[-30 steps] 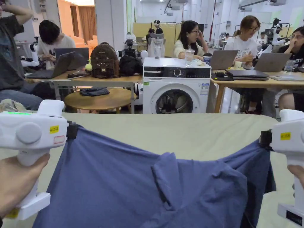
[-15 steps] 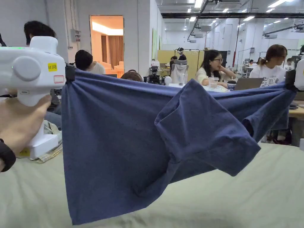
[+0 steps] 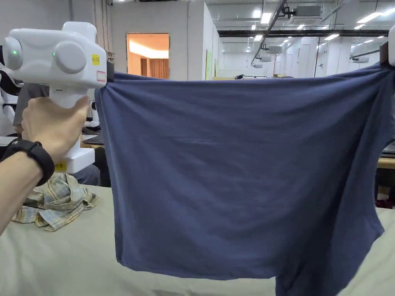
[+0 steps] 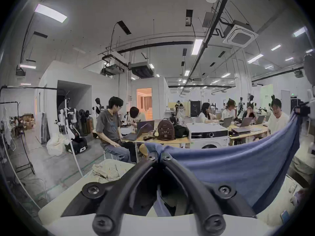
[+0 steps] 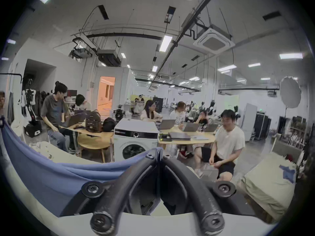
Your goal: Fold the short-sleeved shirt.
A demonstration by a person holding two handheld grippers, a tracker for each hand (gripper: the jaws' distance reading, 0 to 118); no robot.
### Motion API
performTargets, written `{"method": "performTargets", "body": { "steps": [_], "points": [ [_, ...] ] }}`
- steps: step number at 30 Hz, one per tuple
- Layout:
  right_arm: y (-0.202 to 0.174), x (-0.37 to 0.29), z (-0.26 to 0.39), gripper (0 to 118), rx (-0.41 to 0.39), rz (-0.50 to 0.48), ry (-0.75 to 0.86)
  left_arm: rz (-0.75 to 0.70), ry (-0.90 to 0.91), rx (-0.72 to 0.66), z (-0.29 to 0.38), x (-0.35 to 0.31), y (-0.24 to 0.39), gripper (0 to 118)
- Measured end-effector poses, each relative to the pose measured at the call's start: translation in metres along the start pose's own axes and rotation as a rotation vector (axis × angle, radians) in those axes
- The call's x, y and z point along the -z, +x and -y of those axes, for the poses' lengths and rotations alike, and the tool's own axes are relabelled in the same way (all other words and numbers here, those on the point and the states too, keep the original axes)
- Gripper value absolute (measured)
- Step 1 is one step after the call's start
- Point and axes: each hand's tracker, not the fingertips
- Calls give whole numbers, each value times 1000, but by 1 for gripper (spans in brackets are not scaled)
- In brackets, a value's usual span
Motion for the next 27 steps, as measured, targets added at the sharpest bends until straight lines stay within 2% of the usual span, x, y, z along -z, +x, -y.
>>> {"method": "performTargets", "body": {
  "steps": [4,7,10,14,15,17,20,22,23,27],
  "points": [
    [0,7,-19,0,35,2,9,-14,10,4,-13,14,2,0],
    [-5,14,-25,0,25,1,29,-26,17,16,-12,20,2,0],
    [-12,23,-25,0,-29,3,32,-25,16,17,-6,26,1,0],
    [-12,31,-10,0,45,-21,9,-12,-2,-7,10,36,-7,0],
    [-11,31,-3,0,49,-53,2,12,-17,-12,18,35,-9,0],
    [-11,27,14,0,42,-51,-12,108,-23,-35,34,23,-11,0],
    [-2,5,44,0,54,-110,-22,140,-37,-55,64,-1,-19,0],
    [7,-17,69,0,98,-175,-9,161,-59,-58,86,-24,-24,0],
    [10,-35,78,0,55,-171,-28,177,-75,-55,96,-38,-27,0],
    [29,-92,134,0,69,-209,-50,213,-110,-73,147,-107,-27,0]
  ]
}}
